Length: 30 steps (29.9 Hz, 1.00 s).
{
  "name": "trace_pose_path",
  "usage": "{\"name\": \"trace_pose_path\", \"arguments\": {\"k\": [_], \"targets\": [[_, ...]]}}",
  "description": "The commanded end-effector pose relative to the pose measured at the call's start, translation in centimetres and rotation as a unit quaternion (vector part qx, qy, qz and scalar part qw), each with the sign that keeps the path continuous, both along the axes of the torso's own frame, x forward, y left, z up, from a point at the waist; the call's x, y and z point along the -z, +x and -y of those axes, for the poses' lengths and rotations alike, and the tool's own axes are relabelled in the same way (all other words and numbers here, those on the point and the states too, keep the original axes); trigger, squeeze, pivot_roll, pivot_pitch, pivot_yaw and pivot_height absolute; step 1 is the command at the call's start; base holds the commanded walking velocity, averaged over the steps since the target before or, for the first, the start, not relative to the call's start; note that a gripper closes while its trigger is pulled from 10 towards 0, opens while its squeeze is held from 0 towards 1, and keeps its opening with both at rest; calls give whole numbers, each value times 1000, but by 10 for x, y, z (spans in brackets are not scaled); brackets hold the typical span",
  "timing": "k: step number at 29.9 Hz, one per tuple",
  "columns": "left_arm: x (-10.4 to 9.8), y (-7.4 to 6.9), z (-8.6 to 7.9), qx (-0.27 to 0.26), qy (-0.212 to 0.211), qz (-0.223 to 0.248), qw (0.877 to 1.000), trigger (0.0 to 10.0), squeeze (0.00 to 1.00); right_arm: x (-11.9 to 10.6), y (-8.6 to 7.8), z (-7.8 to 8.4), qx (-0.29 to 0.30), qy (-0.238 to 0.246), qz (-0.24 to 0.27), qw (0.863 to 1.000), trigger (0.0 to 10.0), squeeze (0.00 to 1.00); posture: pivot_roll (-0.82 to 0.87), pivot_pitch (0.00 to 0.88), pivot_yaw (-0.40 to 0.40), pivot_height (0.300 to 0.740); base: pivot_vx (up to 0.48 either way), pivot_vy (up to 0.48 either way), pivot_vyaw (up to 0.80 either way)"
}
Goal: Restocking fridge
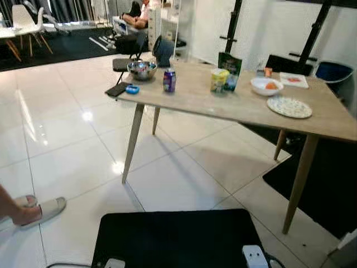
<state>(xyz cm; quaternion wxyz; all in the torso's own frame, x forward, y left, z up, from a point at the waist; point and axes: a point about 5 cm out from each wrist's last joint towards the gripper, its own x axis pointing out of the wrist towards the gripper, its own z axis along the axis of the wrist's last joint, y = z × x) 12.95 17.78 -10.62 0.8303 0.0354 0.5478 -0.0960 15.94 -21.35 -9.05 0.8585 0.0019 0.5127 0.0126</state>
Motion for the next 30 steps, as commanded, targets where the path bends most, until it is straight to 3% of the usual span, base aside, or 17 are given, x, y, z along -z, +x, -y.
{"name": "trace_pose_path", "arguments": {"k": [1,13,21,30], "targets": [[1,-3,1,6,1,-9,1000,10000,0,-2,2,4,0,-6,3,1000,10000,0,-22,0,-4,740,368,0,0],[0,2,5,7,1,-5,1000,10000,0,-1,1,4,7,-10,-3,1000,10000,0,-22,0,-2,740,368,0,0],[0,2,5,6,0,-5,1000,10000,0,-1,1,5,8,-11,-4,1000,10000,0,-23,0,-4,740,368,0,-792],[0,2,4,4,0,-5,1000,10000,0,-2,2,7,6,-15,-3,1000,10000,0,-23,0,-4,740,373,0,0]]}}
